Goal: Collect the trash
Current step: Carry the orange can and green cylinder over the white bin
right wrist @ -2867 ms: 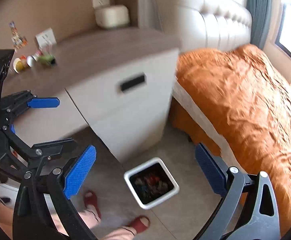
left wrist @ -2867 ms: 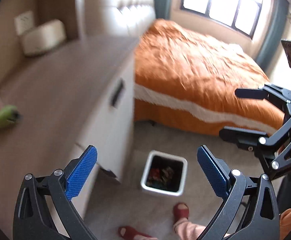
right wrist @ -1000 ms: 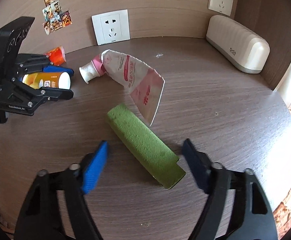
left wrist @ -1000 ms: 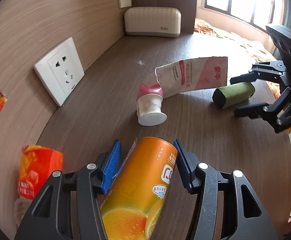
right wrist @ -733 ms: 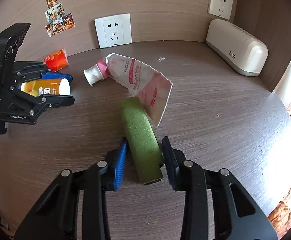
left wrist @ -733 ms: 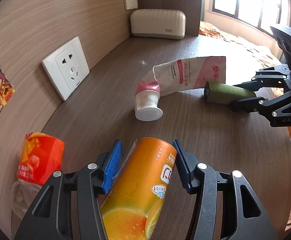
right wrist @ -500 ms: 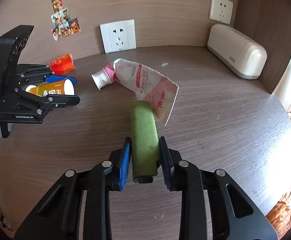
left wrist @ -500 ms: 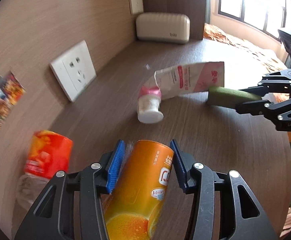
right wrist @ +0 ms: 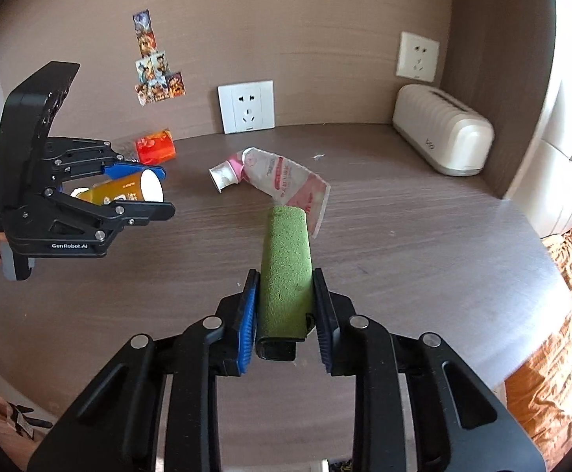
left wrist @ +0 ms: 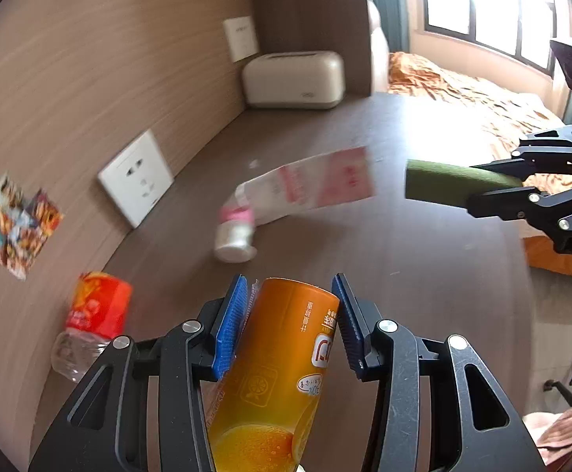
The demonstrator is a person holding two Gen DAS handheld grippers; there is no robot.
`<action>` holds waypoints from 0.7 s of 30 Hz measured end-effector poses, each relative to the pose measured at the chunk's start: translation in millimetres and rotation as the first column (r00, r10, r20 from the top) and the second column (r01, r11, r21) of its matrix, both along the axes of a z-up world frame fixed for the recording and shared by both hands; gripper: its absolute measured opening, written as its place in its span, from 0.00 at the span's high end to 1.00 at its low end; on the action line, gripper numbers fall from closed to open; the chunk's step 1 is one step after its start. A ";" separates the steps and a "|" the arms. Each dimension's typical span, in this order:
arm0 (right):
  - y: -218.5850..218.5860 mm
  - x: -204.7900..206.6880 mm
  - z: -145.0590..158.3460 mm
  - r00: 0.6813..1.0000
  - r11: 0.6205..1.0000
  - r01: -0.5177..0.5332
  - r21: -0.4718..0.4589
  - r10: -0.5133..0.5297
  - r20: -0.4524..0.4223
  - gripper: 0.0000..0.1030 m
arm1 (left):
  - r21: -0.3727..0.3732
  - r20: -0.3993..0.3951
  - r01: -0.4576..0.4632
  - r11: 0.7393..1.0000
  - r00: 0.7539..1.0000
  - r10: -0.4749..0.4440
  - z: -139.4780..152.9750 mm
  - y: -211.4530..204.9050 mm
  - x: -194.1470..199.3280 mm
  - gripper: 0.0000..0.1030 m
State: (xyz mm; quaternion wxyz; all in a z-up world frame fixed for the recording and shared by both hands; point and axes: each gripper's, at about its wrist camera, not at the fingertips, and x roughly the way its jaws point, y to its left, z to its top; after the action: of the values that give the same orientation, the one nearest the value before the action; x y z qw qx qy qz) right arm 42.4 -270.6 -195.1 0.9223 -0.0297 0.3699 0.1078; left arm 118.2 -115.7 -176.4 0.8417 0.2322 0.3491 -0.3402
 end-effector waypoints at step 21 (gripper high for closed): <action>-119.3 -152.0 5.3 0.983 0.983 0.182 -0.033 -0.183 -0.034 0.73 | -0.001 -0.022 0.315 0.949 0.949 -0.314 15.0 -192.4 -140.6 0.57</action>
State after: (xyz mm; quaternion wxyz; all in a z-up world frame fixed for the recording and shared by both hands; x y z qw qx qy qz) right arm -109.6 -389.8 -189.8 0.9207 -0.0074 0.3898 0.0179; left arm -22.4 -308.1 -161.4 0.7726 0.2820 0.3173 -0.4721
